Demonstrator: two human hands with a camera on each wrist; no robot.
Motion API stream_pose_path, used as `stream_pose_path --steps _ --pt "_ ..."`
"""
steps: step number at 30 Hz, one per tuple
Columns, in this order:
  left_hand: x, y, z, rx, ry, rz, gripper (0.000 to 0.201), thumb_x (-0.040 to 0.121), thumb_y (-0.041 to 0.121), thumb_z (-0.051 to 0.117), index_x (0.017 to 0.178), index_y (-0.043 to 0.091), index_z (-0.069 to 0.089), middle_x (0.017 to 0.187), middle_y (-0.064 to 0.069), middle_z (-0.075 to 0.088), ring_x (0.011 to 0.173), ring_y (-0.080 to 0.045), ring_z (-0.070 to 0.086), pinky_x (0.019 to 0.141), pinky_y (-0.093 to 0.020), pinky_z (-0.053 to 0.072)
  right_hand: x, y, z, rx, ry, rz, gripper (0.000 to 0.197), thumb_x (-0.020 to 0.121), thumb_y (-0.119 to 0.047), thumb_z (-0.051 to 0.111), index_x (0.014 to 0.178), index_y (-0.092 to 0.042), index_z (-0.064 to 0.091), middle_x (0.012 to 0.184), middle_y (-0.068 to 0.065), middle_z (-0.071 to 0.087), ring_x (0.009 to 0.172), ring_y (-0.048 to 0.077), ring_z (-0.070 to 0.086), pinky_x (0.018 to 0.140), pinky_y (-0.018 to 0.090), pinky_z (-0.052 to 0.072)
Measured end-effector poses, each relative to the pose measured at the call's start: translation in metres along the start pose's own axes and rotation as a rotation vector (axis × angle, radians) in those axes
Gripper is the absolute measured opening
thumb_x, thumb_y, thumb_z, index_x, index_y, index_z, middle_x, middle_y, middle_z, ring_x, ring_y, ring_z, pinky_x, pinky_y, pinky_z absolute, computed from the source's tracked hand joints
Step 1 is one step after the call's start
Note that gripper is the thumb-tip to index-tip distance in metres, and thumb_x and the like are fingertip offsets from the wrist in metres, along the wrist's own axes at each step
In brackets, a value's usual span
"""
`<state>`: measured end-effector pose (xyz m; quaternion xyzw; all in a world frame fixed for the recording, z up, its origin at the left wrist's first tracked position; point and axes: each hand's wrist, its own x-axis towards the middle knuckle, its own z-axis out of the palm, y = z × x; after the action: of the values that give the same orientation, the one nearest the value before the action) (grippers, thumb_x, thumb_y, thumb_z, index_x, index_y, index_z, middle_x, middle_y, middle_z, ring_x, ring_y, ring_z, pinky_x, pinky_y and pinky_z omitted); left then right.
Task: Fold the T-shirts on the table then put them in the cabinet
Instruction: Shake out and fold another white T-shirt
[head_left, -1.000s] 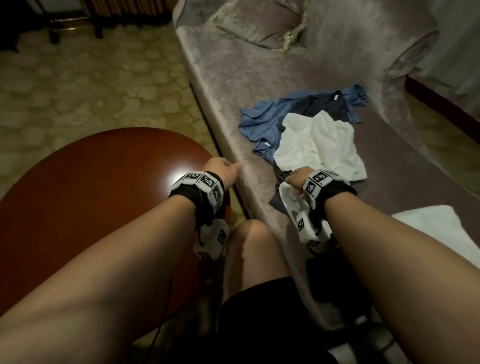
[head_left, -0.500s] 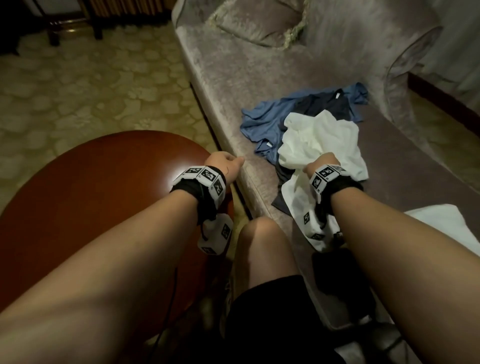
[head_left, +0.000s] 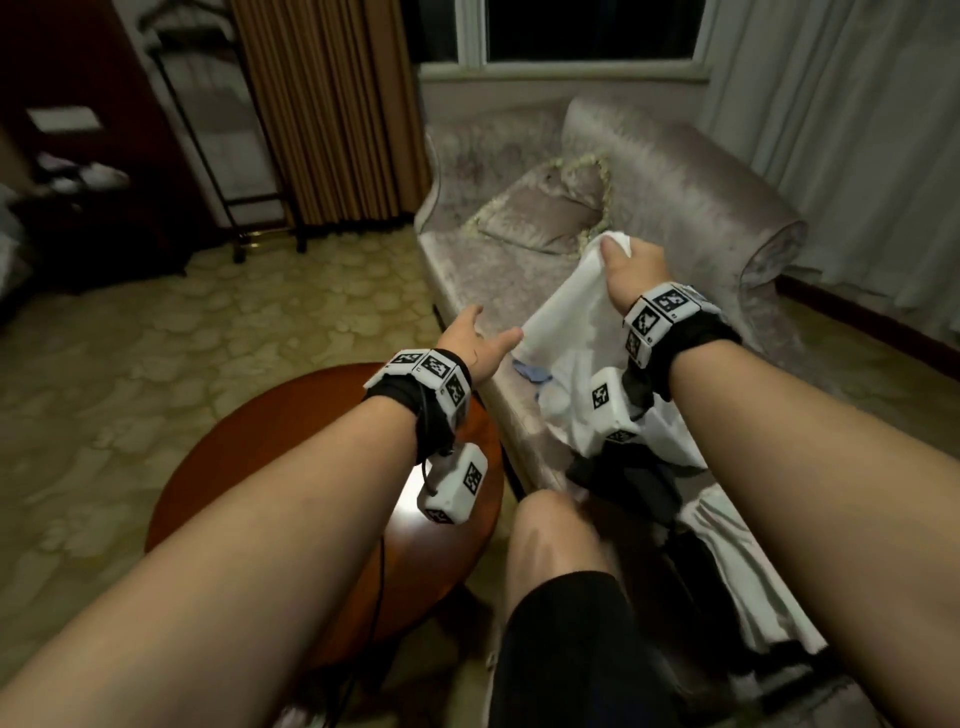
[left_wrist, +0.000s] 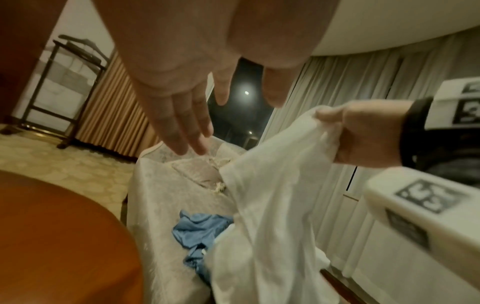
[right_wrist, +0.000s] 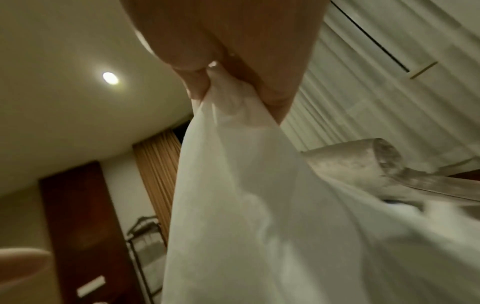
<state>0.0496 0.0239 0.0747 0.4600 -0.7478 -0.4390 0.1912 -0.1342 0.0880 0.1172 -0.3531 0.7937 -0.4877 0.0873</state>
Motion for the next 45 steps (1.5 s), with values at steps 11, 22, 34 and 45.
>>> stream_pose_path --steps 11,22,34,45 --pt "-0.069 0.047 -0.157 -0.051 0.368 0.217 0.094 0.078 0.046 0.073 0.151 0.018 0.021 0.145 -0.005 0.043 0.128 -0.023 0.047 0.105 -0.036 0.04 -0.046 -0.215 0.017 0.484 -0.107 -0.303 0.025 0.097 -0.035 0.046 0.099 -0.016 0.063 0.086 0.002 0.062 0.088 0.022 0.062 0.081 0.034 0.049" --pt "-0.095 -0.019 -0.289 0.063 0.544 0.001 0.016 0.085 0.027 0.069 0.085 0.011 0.069 0.068 0.001 0.06 0.059 -0.01 0.053 0.052 -0.022 0.041 -0.056 -0.238 0.159 0.194 -0.462 -0.033 0.03 0.085 -0.031 0.056 0.092 -0.003 0.066 0.077 0.012 0.066 0.072 0.029 0.065 0.067 0.035 0.055" --pt "-0.041 -0.056 -0.255 -0.5 0.36 -0.118 0.045 0.08 -0.018 0.042 0.117 0.0 0.059 0.106 -0.024 0.061 0.084 -0.026 0.065 0.067 -0.027 0.058 -0.086 -0.179 0.211 0.087 -1.004 -0.19 0.052 0.078 -0.046 0.073 0.12 -0.02 0.057 0.105 -0.003 0.064 0.093 0.012 0.063 0.072 0.026 0.047" --pt "-0.02 -0.04 -0.224 -0.591 0.238 -0.069 0.05 0.084 -0.02 0.041 0.129 0.001 0.048 0.11 -0.016 0.062 0.093 -0.025 0.067 0.067 -0.027 0.059 -0.082 -0.149 0.222 0.159 -0.681 -0.269 0.017 0.089 -0.017 0.059 0.077 -0.01 0.069 0.072 0.008 0.064 0.071 0.024 0.062 0.068 0.038 0.052"
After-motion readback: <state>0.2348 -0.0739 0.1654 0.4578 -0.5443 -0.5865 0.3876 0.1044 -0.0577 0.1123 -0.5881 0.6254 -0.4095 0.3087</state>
